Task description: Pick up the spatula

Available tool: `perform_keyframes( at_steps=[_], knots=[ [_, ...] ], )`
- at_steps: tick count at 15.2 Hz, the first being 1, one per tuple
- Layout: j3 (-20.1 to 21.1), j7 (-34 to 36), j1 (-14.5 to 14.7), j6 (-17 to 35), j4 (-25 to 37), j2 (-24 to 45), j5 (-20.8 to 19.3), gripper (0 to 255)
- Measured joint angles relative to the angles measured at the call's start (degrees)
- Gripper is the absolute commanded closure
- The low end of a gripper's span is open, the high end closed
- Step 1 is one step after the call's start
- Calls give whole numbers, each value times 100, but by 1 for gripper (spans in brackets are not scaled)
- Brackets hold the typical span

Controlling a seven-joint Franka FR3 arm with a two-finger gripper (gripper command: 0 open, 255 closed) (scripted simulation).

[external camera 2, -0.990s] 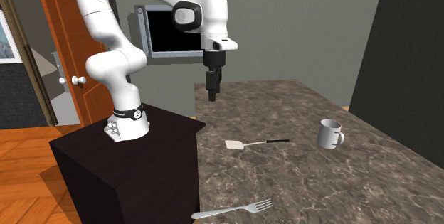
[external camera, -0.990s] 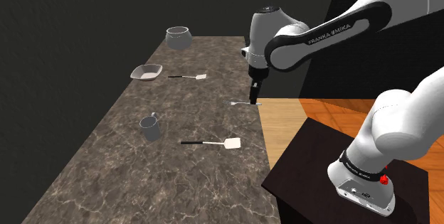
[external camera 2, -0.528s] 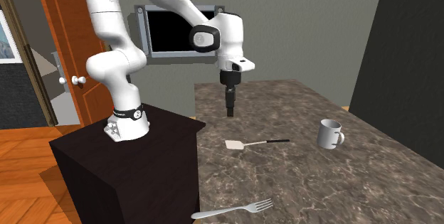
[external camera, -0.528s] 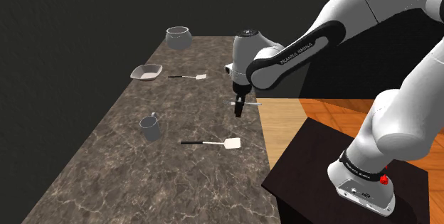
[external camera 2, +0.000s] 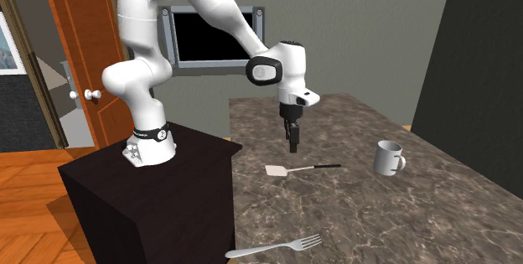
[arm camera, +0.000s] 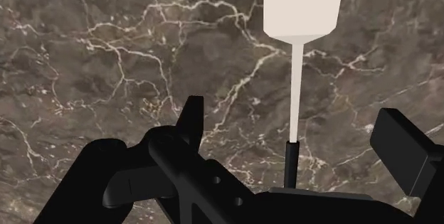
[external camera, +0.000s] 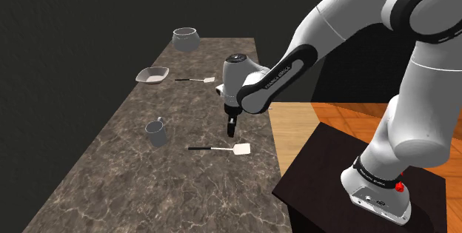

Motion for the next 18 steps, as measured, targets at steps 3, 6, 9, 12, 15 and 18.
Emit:
perform_keyframes(
  at_steps=[3,6,9,12,15,18],
  knots=[
    [40,-18,100,261,421,660,-102,0],
    [71,-24,231,441,908,1304,-206,0],
    [67,-22,286,539,1083,1571,-252,0],
    [25,8,323,714,1129,1792,-305,0],
    [-17,44,361,875,1146,1970,-350,0],
    [-26,41,361,907,1158,2013,-358,255]
  ],
)
